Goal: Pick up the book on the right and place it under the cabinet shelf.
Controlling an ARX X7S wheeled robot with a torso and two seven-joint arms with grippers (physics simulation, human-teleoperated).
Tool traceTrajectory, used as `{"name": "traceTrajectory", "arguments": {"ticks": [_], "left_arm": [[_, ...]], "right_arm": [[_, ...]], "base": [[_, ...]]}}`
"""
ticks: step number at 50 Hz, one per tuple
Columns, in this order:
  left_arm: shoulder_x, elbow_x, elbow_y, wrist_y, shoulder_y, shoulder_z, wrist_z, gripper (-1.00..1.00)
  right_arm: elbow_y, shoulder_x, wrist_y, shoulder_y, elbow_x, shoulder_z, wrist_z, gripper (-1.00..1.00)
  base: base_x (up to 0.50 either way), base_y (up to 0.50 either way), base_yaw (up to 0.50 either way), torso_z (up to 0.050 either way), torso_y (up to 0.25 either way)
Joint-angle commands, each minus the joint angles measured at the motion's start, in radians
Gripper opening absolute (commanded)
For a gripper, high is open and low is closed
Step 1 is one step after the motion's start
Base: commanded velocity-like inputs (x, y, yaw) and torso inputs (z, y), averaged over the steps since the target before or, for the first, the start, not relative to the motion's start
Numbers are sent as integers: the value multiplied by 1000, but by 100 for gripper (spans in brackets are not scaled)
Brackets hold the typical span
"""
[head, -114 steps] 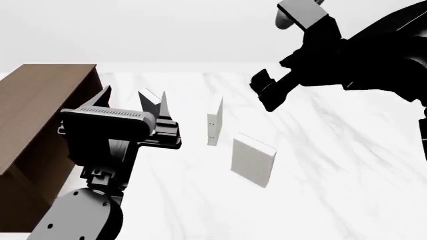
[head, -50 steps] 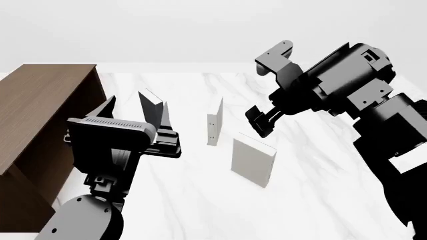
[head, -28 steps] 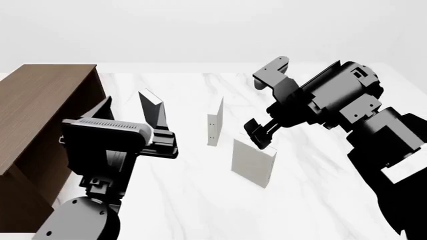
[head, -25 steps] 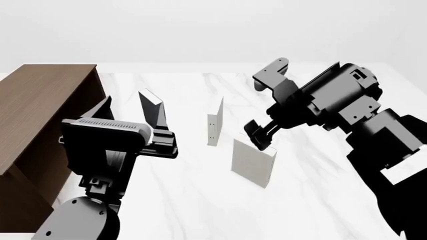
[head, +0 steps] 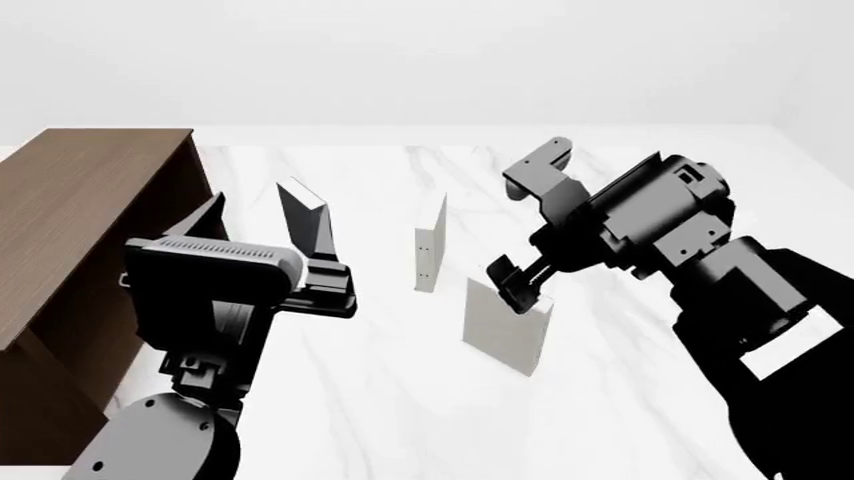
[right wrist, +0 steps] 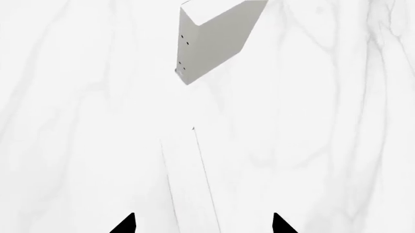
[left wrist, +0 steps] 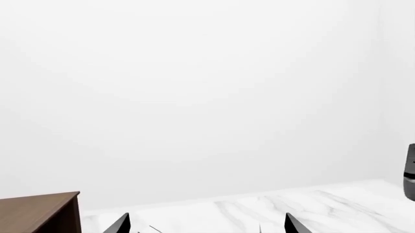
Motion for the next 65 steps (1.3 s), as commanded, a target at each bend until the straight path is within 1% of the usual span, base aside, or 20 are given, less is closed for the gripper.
{"name": "traceTrajectory", "arguments": {"ticks": [1, 16, 31, 46, 55, 65], "left_arm": [[-4, -4, -2, 3, 0, 4, -4, 100], [-9, -12, 5, 4, 3, 4, -14, 100], [-20, -31, 27, 18, 35, -15, -19, 100], [-29, -38, 28, 23, 40, -13, -23, 100], [-34, -42, 30, 16, 30, -9, -26, 100], [-39, -50, 44, 0, 23, -7, -34, 100]], "right_arm": [[93, -37, -66, -20, -20, -8, -19, 100], [135, -54, -99, -44, -26, -11, -28, 100], [185, -74, -133, -56, -35, -12, -33, 100], [398, -162, -256, -66, -74, -29, -92, 100], [449, -181, -285, -69, -84, -30, -105, 100], [452, -182, -287, -78, -88, -24, -103, 100]], "base": [[0, 0, 0, 0, 0], [0, 0, 0, 0, 0], [0, 0, 0, 0, 0], [0, 0, 0, 0, 0], [0, 0, 0, 0, 0], [0, 0, 0, 0, 0]]}}
